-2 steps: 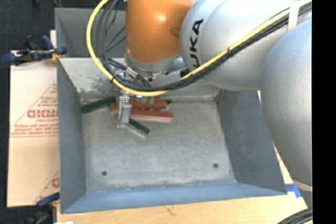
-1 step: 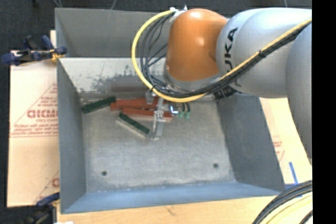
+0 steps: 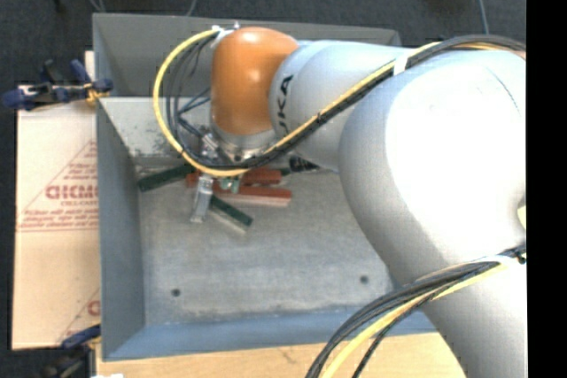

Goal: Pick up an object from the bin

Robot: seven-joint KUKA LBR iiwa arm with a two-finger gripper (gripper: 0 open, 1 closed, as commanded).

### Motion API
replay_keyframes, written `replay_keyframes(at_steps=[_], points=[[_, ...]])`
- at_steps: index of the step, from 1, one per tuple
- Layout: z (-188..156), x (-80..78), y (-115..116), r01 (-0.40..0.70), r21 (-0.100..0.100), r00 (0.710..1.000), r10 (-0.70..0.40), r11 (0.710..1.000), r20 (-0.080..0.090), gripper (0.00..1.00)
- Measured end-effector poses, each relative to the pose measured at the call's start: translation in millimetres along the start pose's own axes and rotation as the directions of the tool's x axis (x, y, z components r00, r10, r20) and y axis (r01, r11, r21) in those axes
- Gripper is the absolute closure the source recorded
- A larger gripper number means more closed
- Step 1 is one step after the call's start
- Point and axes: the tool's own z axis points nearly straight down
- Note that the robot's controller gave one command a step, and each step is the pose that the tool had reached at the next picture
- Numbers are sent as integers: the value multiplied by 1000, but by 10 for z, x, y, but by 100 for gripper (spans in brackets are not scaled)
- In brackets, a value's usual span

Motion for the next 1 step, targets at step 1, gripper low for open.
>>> replay_keyframes(at_steps=[1], points=[[110,150,-833,-80,-1,997,80,997,8,0]])
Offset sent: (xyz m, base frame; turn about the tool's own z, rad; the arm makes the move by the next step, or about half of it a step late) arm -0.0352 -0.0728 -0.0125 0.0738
